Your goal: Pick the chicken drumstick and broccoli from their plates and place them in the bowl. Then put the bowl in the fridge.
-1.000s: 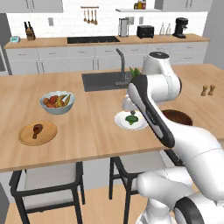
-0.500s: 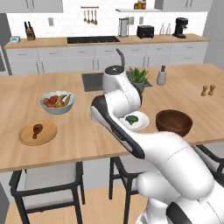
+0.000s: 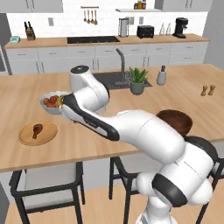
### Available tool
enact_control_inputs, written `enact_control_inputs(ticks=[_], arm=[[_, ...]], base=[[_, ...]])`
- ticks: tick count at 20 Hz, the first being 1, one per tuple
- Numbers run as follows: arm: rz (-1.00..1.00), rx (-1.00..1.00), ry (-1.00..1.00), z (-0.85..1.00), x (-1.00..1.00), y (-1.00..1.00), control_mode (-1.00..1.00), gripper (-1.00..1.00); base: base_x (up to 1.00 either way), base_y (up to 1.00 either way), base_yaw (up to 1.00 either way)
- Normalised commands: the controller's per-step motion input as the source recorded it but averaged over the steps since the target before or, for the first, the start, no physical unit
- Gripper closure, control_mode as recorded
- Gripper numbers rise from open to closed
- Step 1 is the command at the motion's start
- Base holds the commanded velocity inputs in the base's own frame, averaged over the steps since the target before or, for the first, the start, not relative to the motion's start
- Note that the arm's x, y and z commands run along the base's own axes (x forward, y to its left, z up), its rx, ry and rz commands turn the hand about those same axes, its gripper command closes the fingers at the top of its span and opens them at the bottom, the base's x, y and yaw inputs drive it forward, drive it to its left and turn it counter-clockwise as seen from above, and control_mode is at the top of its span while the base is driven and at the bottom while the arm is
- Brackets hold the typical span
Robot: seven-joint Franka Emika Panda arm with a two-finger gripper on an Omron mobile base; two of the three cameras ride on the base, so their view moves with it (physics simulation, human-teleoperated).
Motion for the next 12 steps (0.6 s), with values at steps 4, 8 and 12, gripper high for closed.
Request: enact_control_inputs(ticks=[4, 8, 12], arm=[[-0.06, 0.04, 0.1, -0.19, 0.29, 1.0, -1.0, -1.0], [-0.09, 0.0, 0.01, -0.66, 0.36, 1.0, -1.0, -1.0], [-0.13, -0.01, 0.0, -0.56, 0.59, 1.0, -1.0, -1.0]], base=[[0.0, 0.0, 0.0], [0.0, 0.0, 0.0], [0.0, 0.0, 0.0]])
